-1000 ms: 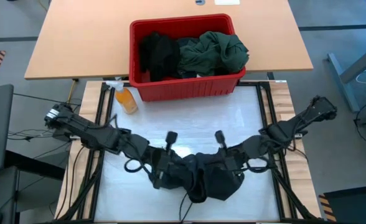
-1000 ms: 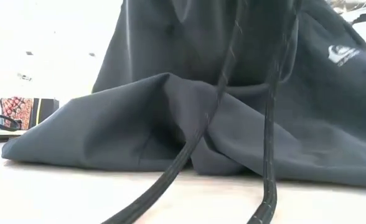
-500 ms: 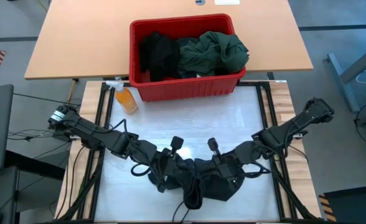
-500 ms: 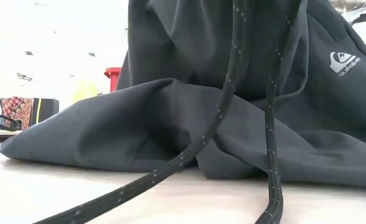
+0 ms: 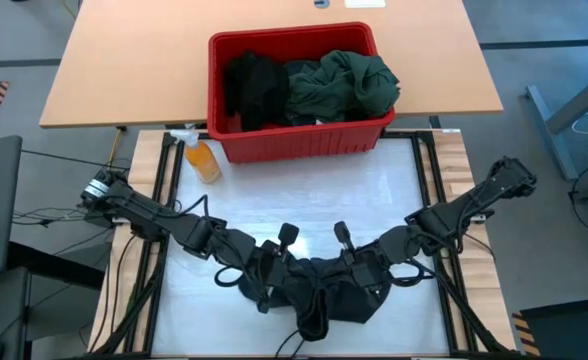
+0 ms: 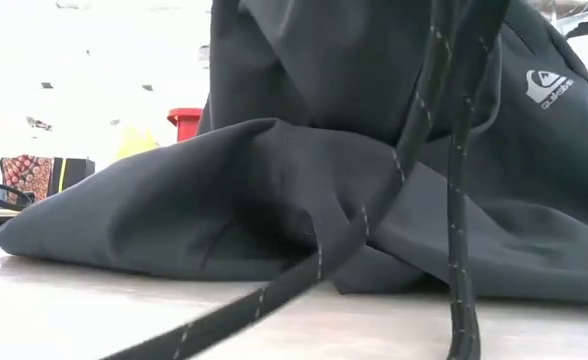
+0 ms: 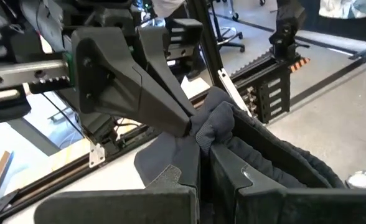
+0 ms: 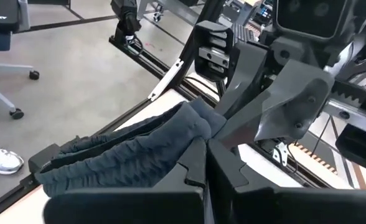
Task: Fold Laundry from Bin
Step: Fold the black shorts from the red laundry bin
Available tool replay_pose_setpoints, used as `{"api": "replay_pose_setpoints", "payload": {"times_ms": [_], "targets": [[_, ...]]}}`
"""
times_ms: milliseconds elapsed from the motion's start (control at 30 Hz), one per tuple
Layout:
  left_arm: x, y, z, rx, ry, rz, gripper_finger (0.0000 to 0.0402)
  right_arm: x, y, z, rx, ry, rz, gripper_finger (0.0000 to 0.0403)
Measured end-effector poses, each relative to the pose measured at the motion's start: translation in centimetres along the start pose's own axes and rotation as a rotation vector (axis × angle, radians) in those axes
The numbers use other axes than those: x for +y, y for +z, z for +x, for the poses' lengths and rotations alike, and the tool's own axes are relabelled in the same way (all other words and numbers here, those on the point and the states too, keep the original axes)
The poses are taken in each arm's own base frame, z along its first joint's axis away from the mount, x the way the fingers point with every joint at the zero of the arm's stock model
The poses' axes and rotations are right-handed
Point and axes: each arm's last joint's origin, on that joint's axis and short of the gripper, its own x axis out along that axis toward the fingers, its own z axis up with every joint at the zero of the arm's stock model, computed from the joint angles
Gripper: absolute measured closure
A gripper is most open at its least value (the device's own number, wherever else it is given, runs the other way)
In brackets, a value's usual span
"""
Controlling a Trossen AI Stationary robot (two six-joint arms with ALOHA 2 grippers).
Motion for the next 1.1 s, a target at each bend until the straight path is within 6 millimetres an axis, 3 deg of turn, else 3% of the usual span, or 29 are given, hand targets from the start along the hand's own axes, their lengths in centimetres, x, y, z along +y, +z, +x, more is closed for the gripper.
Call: {"api": "replay_pose_setpoints", "payload": {"times_ms": [1100], "targets": [[-0.3, -0.25, 0.92, -0.033, -0.016, -0.002, 0.0401, 0.11, -0.27, -0.01, 0.029, 0.012, 0.003, 0.0378]]}}
